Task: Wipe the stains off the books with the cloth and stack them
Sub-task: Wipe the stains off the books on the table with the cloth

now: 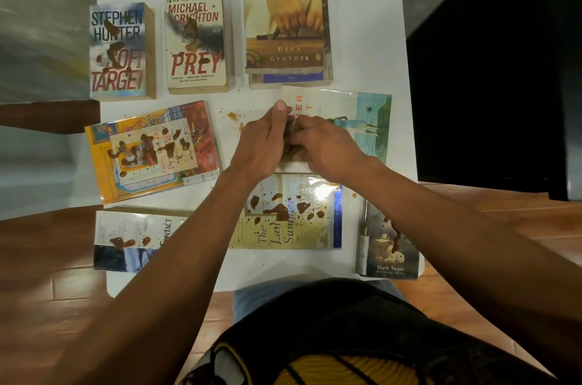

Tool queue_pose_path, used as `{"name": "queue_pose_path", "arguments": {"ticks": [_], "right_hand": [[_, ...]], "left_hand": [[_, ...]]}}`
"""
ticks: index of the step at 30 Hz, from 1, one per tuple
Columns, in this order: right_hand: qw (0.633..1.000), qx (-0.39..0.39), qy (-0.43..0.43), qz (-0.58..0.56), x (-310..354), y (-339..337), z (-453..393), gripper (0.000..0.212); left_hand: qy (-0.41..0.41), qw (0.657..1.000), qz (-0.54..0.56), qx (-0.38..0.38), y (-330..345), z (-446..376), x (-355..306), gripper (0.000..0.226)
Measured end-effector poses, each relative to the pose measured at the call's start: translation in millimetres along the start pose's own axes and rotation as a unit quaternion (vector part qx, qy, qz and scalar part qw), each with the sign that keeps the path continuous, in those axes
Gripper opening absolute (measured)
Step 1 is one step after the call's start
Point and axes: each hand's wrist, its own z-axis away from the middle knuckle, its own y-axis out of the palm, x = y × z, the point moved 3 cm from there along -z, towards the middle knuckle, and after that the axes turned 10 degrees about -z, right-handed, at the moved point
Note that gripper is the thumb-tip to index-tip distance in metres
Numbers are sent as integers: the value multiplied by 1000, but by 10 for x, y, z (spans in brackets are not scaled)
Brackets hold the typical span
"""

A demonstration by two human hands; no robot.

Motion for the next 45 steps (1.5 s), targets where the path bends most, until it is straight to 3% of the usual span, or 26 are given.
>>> {"name": "queue_pose_path", "arguments": {"ticks": [13, 20, 25, 30, 35, 41, 45], "right_hand": [[996, 17, 89, 10, -612, -427, 622, 30], [990, -37, 134, 16, -961, -642, 1000, 30], [963, -177, 202, 20, -953, -866, 914, 30], [974, -151, 157, -66, -442, -679, 445, 39], [973, -133, 169, -79, -28, -90, 138, 41], [952, -188, 239, -43, -296, -195, 281, 37], [928, -238, 286, -29, -643, -431, 563, 33]], "left_hand": [[-21, 999, -38, 9, 39, -16, -99, 65], [-14, 995, -94, -11, 42, 8, -82, 77], [-34, 998, -43, -14, 26, 12, -80, 66], [-55, 998, -7, -27, 57, 10, -86, 63], [-62, 992, 30, -102, 83, 47, -36, 61], [6, 988, -94, -119, 177, 164, -38, 44], [-6, 991, -74, -107, 237, 172, -17, 39]]}}
